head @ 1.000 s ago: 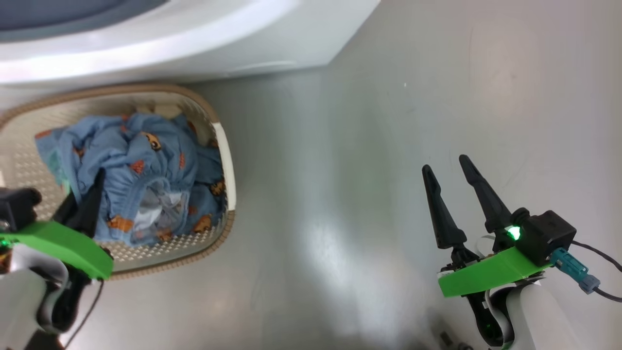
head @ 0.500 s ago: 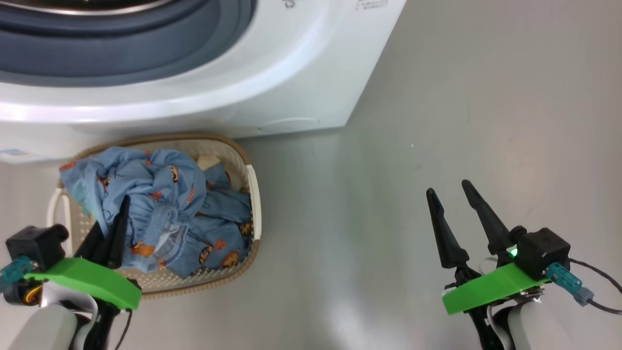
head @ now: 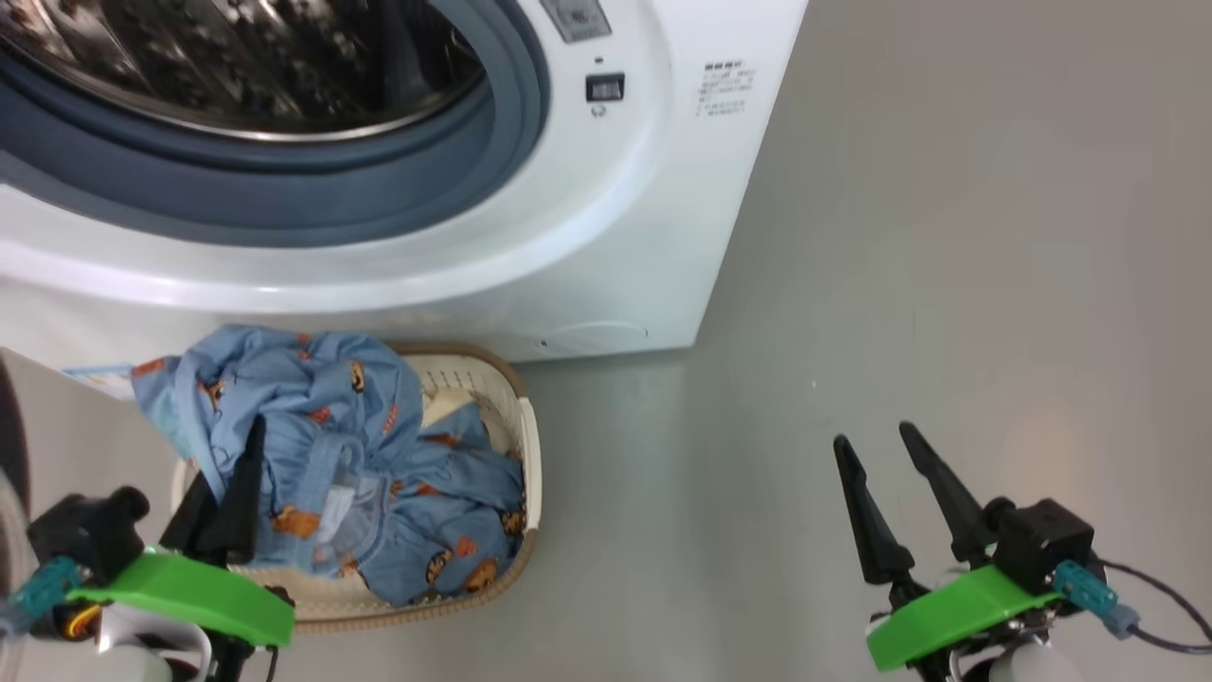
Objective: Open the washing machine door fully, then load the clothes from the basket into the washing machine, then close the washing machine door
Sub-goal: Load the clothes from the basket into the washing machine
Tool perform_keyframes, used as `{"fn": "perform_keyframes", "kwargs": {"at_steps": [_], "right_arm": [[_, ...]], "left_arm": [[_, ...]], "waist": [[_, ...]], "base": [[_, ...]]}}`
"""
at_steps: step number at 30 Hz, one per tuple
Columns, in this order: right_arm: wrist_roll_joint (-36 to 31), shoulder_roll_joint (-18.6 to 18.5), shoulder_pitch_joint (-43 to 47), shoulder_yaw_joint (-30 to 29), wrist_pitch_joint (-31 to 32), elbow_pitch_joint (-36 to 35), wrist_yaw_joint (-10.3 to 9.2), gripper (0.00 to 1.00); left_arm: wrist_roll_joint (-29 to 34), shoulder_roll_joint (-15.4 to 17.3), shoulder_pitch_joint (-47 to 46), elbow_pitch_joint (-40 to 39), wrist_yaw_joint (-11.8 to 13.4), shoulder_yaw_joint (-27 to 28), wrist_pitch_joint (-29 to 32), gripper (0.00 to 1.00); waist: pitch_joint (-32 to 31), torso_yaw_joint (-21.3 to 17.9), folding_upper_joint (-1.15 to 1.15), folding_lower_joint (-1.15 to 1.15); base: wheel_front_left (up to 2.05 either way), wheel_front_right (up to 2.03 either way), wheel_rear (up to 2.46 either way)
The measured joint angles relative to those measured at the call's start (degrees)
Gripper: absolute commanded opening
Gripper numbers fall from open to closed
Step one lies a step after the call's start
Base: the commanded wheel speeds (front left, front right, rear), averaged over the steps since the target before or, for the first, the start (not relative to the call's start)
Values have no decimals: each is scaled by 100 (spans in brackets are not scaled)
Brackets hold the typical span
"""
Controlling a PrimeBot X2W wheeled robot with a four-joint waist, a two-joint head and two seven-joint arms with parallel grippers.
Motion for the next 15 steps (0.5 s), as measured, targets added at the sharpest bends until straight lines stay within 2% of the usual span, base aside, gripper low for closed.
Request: {"fn": "perform_keyframes", "kwargs": {"at_steps": [15], "right_arm": [[0,5,532,-218,1,227,0,100]], "left_arm": [[1005,-439,800,-820,0,710,-1,0]], "waist": [[-1024,156,0,0]], "base": [[0,0,0]]}}
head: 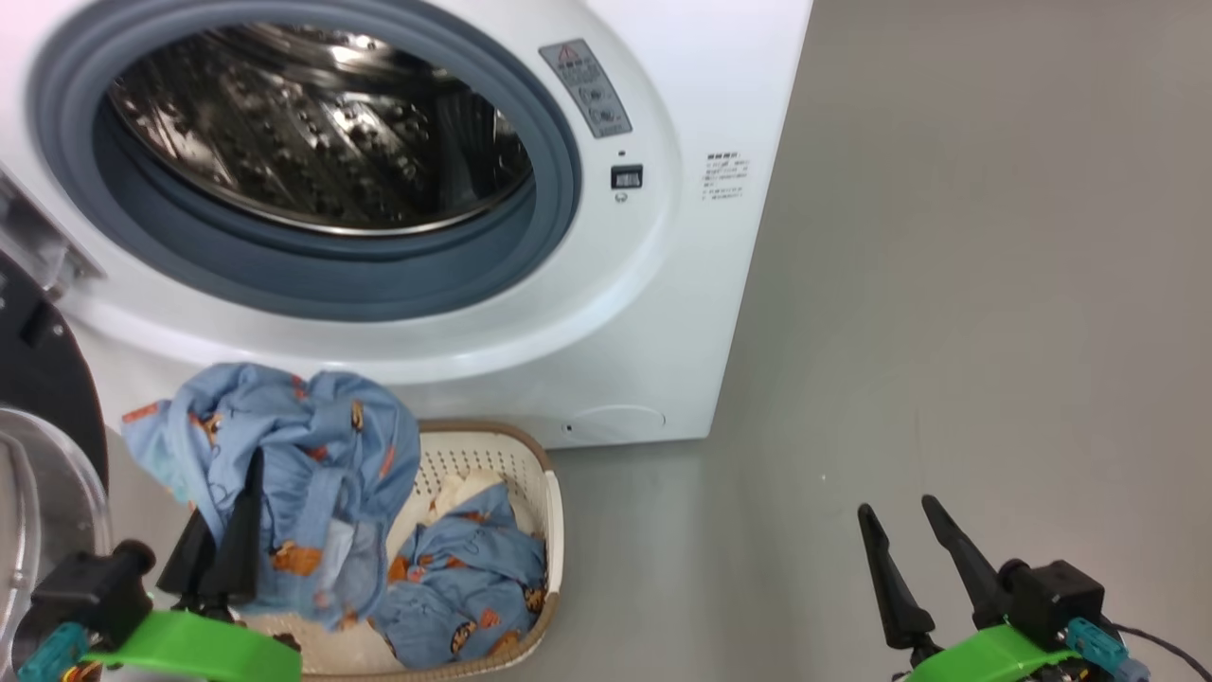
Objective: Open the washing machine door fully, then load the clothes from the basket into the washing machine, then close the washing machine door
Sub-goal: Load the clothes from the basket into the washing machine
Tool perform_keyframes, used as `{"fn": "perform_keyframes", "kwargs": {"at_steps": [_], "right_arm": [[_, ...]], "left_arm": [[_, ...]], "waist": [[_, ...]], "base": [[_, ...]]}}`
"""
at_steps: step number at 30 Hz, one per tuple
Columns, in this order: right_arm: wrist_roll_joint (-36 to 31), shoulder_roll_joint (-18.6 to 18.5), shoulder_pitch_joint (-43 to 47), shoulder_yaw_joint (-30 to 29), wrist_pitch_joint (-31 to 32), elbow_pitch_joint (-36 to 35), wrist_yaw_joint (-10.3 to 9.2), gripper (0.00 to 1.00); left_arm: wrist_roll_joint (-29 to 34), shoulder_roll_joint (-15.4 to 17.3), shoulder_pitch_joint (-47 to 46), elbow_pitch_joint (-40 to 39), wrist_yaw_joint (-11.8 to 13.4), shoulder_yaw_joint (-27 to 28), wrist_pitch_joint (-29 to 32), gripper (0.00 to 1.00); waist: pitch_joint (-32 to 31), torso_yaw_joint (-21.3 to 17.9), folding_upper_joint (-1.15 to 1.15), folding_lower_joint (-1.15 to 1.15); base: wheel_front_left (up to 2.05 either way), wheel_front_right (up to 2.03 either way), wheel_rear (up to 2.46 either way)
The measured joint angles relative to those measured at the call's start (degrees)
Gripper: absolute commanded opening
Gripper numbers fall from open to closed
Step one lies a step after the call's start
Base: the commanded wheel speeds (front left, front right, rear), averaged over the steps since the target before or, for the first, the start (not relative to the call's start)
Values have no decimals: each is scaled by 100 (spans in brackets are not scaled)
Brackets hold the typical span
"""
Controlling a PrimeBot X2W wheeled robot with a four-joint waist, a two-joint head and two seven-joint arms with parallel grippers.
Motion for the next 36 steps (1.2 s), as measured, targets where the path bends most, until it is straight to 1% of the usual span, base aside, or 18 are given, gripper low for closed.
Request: {"fn": "perform_keyframes", "kwargs": {"at_steps": [3,6,9,15,25,30,36], "right_arm": [[1,13,98,-94,-1,-1,0,100],[1,11,201,-191,0,-3,0,100],[1,14,296,-212,0,8,0,100],[1,16,428,-296,-1,9,0,100],[1,20,450,-304,-1,0,0,100],[1,20,452,-303,-1,-8,0,100],[1,20,452,-298,0,-33,0,100]], "left_arm": [[104,-54,170,-143,0,107,0,0],[268,-132,331,-232,0,103,0,0],[307,-166,444,-274,-1,136,0,0],[481,-299,673,-342,0,391,0,0],[739,-598,914,-459,0,673,0,0],[748,-667,917,-459,0,706,0,0],[745,-675,912,-453,0,700,0,0]], "waist": [[-168,1,0,0],[-329,-6,0,0],[-431,-14,0,0],[-658,-73,0,0],[-755,-191,0,0],[-755,-200,0,0],[-694,-203,0,0]], "base": [[0,0,0],[0,0,0],[0,0,0],[0,0,0],[0,0,0],[0,0,0],[0,0,0]]}}
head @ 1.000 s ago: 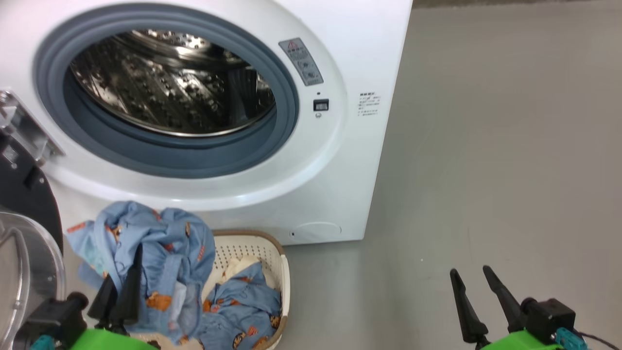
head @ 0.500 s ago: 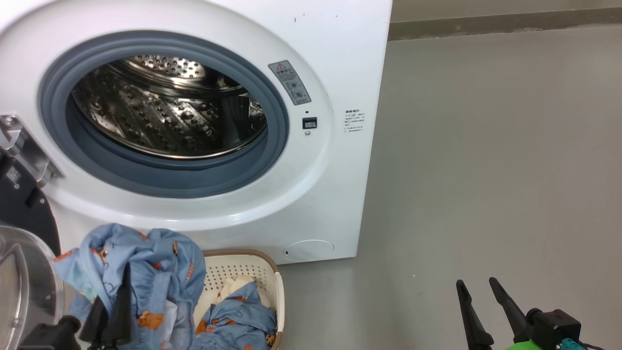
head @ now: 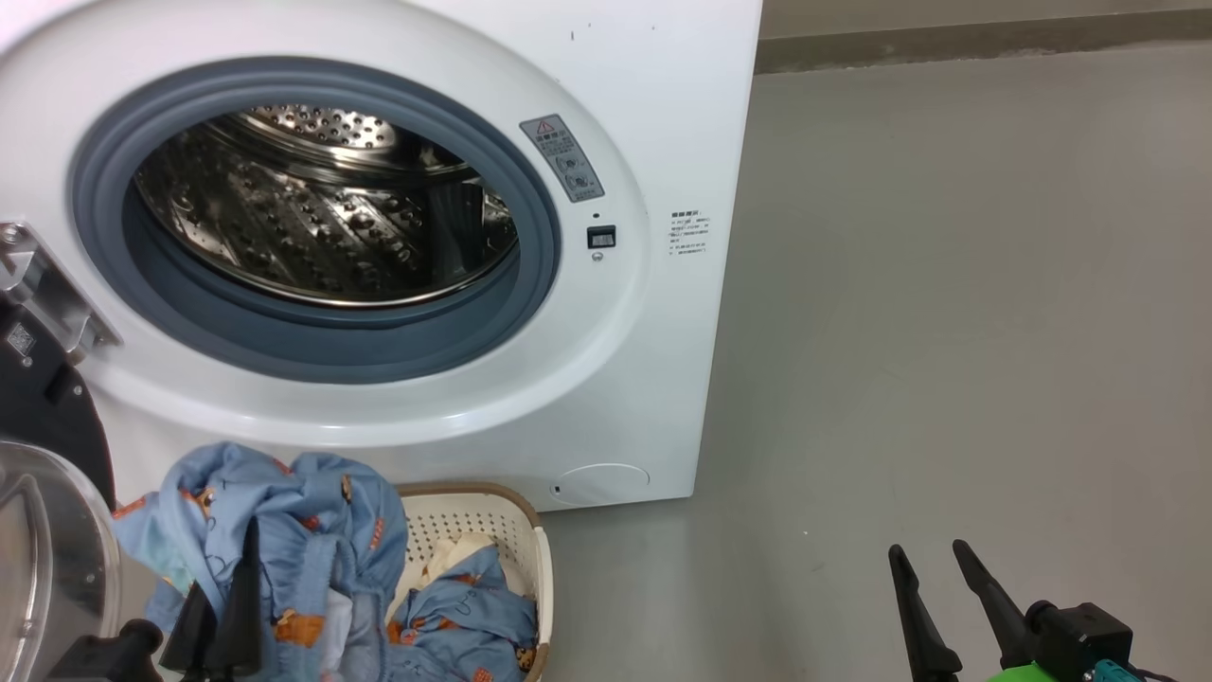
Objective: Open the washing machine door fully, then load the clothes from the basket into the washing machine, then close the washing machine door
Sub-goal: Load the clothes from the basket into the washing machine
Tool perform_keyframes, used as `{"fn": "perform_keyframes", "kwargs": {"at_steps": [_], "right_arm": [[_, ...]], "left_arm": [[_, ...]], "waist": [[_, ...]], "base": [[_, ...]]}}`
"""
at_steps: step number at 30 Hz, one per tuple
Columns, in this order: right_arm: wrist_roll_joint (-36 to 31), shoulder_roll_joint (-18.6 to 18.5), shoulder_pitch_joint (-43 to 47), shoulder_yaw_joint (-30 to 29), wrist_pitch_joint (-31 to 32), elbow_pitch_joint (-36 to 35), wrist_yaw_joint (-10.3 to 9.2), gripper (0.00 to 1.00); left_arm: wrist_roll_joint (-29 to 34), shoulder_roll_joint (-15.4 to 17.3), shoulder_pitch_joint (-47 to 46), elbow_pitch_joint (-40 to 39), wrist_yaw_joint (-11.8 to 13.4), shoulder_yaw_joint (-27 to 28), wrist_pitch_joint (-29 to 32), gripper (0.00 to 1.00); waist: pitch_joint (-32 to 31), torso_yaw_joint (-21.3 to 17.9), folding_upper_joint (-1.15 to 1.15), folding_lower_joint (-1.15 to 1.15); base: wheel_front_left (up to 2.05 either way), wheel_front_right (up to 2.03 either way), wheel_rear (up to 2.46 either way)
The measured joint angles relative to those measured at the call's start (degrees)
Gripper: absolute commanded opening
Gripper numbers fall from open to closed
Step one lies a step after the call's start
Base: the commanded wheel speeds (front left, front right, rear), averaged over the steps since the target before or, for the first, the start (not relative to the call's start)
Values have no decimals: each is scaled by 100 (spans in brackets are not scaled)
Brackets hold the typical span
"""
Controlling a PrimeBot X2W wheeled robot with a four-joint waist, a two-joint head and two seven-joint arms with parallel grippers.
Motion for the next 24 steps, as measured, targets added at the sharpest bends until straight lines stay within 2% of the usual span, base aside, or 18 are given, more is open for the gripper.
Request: {"fn": "perform_keyframes", "kwargs": {"at_steps": [9,16,24], "right_arm": [[13,0,-7,69,-1,-32,0,100],[58,1,-52,171,0,-67,0,100],[87,1,-269,215,-1,-214,0,100]], "left_arm": [[-54,2,-124,60,0,-16,1,0],[-234,56,-721,215,0,19,0,0],[-465,530,-1717,482,0,31,0,0]], "waist": [[175,-51,0,0],[443,-139,0,0],[822,-307,0,0]], "base": [[0,0,0],[0,0,0],[0,0,0]]}}
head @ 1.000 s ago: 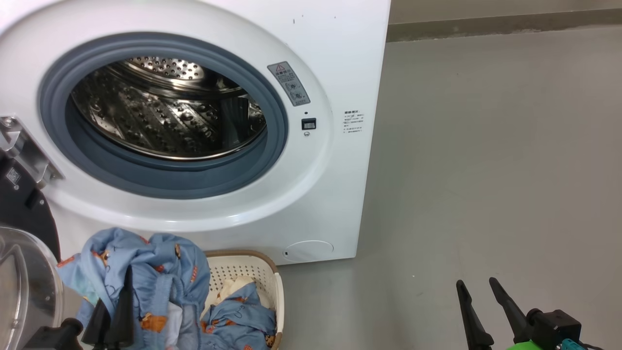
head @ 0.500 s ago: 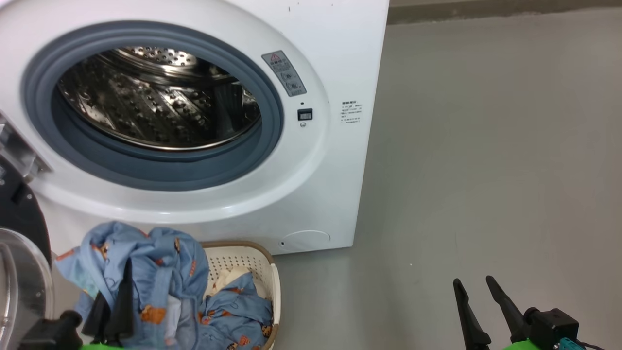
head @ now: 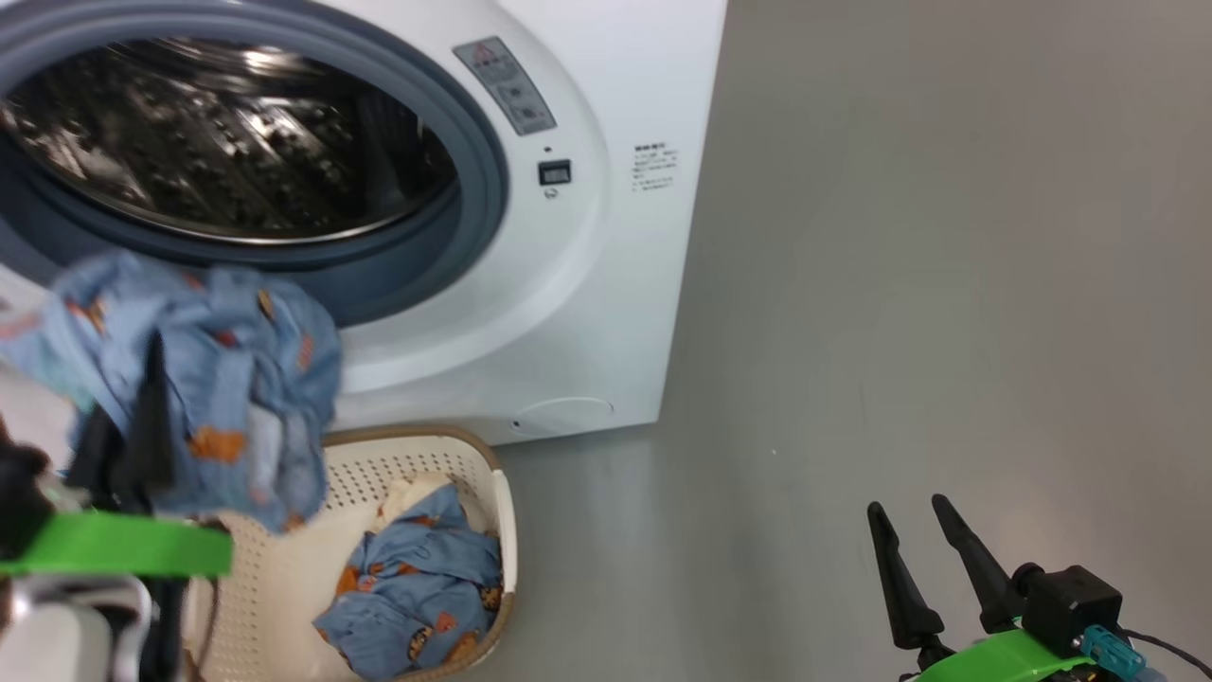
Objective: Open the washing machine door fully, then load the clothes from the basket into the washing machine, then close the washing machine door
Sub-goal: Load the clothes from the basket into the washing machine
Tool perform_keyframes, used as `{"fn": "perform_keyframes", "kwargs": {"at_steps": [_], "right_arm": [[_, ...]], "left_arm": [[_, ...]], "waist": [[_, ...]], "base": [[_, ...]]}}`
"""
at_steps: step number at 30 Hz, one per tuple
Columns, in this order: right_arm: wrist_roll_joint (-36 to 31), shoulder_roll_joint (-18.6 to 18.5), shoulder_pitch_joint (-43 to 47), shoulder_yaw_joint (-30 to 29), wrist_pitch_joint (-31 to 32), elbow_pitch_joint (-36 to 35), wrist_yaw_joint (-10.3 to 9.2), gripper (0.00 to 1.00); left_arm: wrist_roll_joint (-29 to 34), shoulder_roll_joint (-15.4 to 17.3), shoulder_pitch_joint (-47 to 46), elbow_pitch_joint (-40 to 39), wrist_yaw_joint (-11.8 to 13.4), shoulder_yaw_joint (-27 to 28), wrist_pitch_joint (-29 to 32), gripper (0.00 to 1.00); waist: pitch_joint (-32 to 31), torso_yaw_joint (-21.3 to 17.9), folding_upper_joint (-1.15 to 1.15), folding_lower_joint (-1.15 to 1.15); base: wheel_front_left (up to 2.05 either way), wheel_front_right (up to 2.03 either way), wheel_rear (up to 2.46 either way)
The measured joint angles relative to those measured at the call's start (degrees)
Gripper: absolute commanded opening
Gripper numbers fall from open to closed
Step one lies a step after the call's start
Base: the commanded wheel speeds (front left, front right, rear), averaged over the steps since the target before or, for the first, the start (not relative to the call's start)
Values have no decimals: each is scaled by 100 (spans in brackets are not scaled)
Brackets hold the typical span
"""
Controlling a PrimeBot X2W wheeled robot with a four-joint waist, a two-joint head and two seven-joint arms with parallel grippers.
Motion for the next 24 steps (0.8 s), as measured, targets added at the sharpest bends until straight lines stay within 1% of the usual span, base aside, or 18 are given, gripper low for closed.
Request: {"fn": "perform_keyframes", "kwargs": {"at_steps": [8,11,19,24], "right_arm": [[80,-1,-113,109,0,-97,0,100],[155,0,-173,133,1,-151,0,100],[287,-1,-328,243,1,-285,0,100],[324,-1,-403,315,1,-370,0,100]], "left_arm": [[-111,388,-937,238,0,1,-1,0],[-144,545,-1213,388,0,-146,-1,0],[-328,805,-1914,899,0,-425,-1,0],[-475,1017,-2443,1236,0,-713,-1,0]], "waist": [[406,-234,0,0],[574,-320,0,0],[1066,-534,0,0],[1430,-627,0,0]], "base": [[0,0,0],[0,0,0],[0,0,0],[0,0,0]]}}
